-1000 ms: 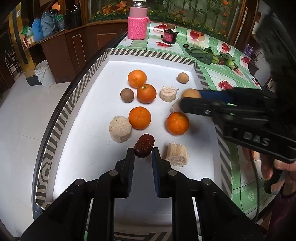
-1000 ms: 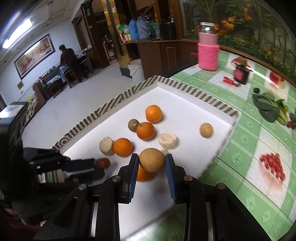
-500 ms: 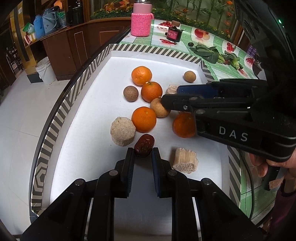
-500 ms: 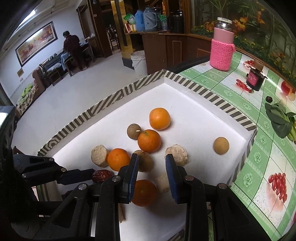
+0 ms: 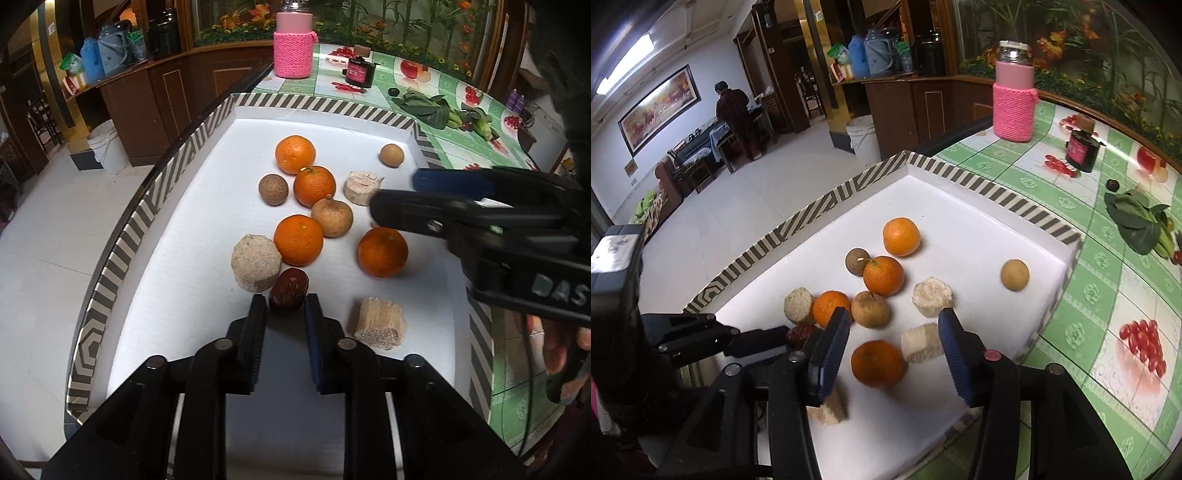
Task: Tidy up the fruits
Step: 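Carry the date and longan into the white tray and open both grippers, then lift both open tools away from the tray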
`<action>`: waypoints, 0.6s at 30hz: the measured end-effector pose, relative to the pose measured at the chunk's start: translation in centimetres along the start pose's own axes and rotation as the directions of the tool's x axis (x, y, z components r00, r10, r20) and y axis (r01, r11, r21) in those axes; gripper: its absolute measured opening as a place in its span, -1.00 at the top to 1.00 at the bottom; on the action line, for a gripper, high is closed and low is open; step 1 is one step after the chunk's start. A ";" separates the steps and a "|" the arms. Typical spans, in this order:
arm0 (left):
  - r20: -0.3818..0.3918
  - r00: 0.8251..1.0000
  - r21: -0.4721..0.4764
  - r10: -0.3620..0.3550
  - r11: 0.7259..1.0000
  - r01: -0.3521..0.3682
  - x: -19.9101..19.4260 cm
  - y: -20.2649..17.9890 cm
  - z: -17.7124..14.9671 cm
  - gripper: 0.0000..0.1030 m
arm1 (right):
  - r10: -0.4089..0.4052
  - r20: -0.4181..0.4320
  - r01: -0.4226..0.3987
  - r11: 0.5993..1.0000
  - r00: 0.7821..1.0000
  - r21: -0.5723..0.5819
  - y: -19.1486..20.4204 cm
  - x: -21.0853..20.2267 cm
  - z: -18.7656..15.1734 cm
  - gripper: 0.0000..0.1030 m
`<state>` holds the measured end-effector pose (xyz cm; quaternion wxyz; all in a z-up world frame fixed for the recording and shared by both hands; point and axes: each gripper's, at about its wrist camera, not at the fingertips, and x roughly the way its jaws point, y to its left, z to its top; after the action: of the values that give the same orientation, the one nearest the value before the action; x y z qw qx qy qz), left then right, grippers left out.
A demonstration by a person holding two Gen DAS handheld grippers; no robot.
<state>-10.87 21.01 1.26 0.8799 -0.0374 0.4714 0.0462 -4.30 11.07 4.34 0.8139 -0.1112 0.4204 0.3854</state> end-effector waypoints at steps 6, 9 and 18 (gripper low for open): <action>0.041 0.999 -0.019 0.030 0.999 -0.029 -0.8 0.1 -0.1 -0.16 | -0.024 0.034 0.022 0.998 0.999 0.059 -0.9 -1.7 -1.6 -0.25; 0.063 0.997 -0.015 0.049 0.999 -0.048 -1.3 -0.2 0.0 -0.24 | -0.040 0.058 0.034 0.995 0.998 0.093 -1.4 -2.7 -2.3 -0.31; 0.130 0.990 -0.011 0.045 0.999 -0.044 -2.7 -2.0 0.8 -0.46 | -0.088 0.122 0.066 0.983 0.989 0.170 -3.1 -6.0 -4.1 -0.48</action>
<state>-11.43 19.00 4.00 0.9075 -0.0277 0.4133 0.0701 -6.59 3.70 6.00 0.8601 -0.0345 0.3927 0.3238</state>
